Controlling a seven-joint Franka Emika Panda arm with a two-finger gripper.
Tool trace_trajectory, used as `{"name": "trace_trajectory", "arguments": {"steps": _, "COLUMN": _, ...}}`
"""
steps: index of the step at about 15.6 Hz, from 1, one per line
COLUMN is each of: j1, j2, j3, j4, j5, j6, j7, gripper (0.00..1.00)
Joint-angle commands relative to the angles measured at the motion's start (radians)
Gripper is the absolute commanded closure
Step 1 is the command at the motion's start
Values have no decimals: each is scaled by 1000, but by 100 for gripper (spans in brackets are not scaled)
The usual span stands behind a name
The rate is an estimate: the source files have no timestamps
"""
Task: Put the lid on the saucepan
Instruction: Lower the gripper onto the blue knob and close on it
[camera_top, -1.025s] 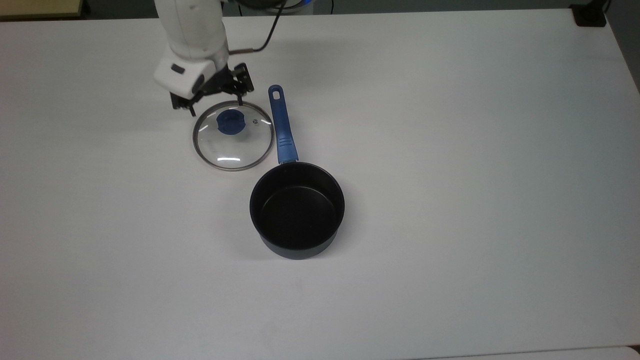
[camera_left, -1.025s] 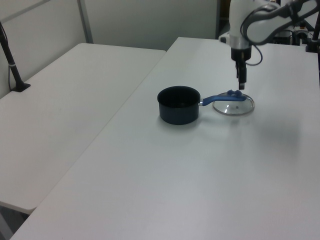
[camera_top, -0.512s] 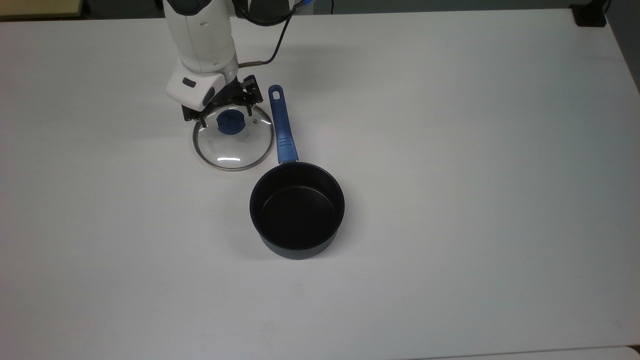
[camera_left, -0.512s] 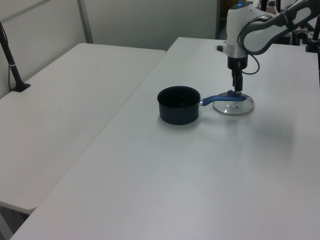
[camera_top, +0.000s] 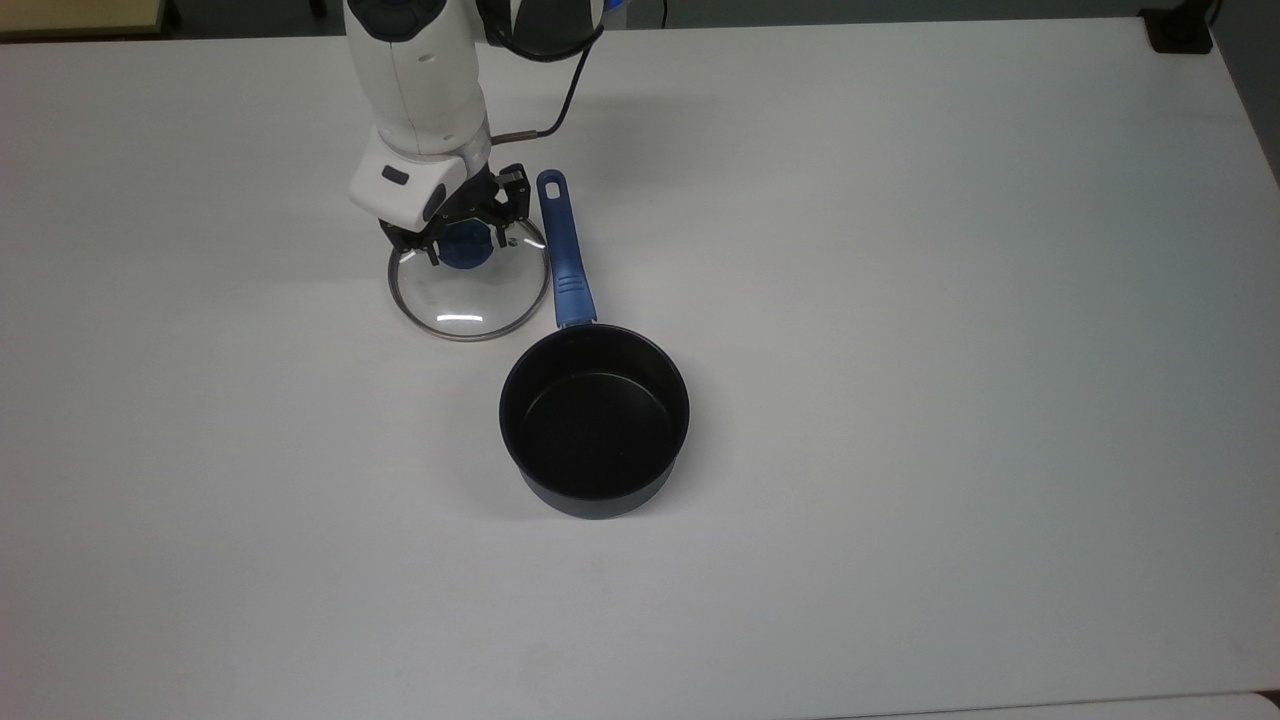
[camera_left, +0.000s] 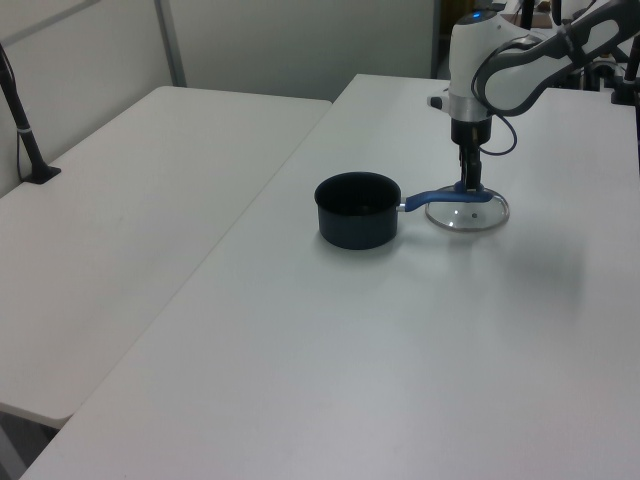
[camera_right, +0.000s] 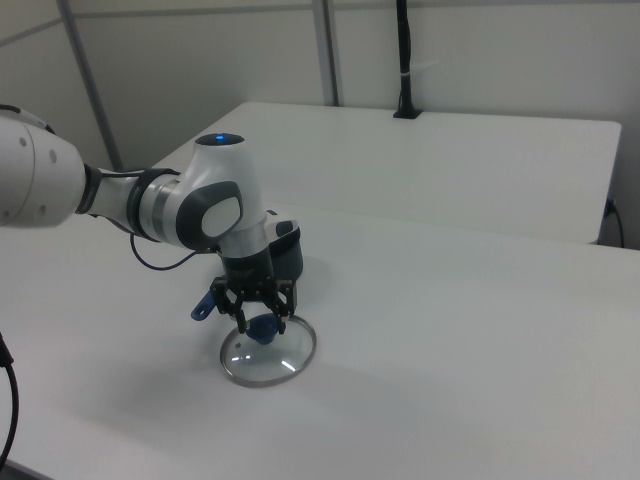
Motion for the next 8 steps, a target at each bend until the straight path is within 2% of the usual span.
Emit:
{"name": "trace_trajectory", "arguments": {"steps": 1, "j1": 10, "j2": -1, "j3": -5, "j4": -13, "j5": 21, "j6": 28, "j7": 35, "gripper": 29}}
{"name": "trace_trajectory", "arguments": {"steps": 5, "j1": 6, "j2": 0, "j3": -6, "j4": -13, "j5": 21, "j6": 28, "j7": 76, "gripper": 31}}
{"name": "trace_trajectory", "arguments": {"steps": 8, "j1": -7, "j2": -1, "j3": -6, "j4": -10, "j5": 21, "j6": 20, "j7": 82, "gripper": 45}}
